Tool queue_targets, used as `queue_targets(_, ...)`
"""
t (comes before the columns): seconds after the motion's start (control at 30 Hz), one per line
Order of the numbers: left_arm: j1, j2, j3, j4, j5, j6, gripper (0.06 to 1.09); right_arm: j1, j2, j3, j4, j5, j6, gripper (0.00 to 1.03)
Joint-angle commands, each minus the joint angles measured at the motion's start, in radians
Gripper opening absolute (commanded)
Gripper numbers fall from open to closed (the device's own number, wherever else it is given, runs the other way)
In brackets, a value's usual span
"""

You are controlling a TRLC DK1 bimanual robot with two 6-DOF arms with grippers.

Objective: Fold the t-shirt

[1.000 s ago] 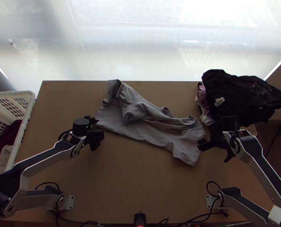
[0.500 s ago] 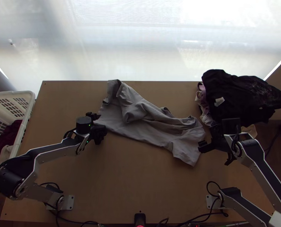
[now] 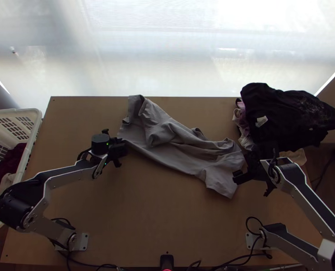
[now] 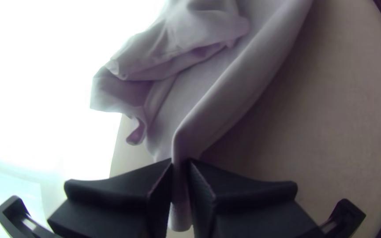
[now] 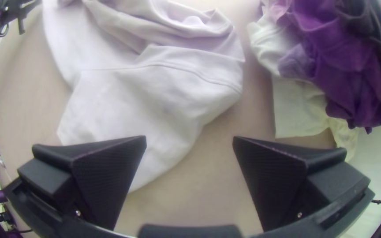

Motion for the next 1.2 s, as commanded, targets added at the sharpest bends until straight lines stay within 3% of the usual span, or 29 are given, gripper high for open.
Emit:
queue_targets(0.0,0.021,-0.092,0.044,-0.161,-0.003,-0.028,0.20,-0.003,0.162,0.046,0.104,0.001,0.004,0.91)
queue_targets(0.13,0.026,-0.194,0.092,-0.327,-0.003,-0.027,0.16,-0.006,0.278,0.123,0.124,0.001,0.004,0.91)
queue_targets(0.3,0.037,-0.254,0.178,-0.532,0.003,-0.010,0.15,0.000,0.369,0.187,0.152,0.000,-0.004,0.82)
queue_targets(0.47,0.066,-0.260,0.205,-0.607,0.006,0.009,0.16,0.008,0.428,0.175,0.201,-0.051,-0.030,0.38)
queue_targets(0.57,0.077,-0.257,0.217,-0.661,0.006,0.032,0.15,0.019,0.451,0.158,0.204,-0.089,-0.068,0.02)
queue_targets(0.77,0.090,-0.268,0.283,-0.771,0.008,0.069,0.14,0.033,0.362,0.139,0.104,-0.089,-0.107,0.03)
queue_targets(0.93,0.118,-0.322,0.446,-0.962,0.029,0.007,0.14,0.011,0.151,0.210,-0.069,-0.105,-0.111,0.03)
queue_targets(1.17,0.146,-0.503,0.458,-1.112,0.054,-0.027,0.14,-0.030,-0.036,0.274,-0.269,-0.120,-0.125,0.03)
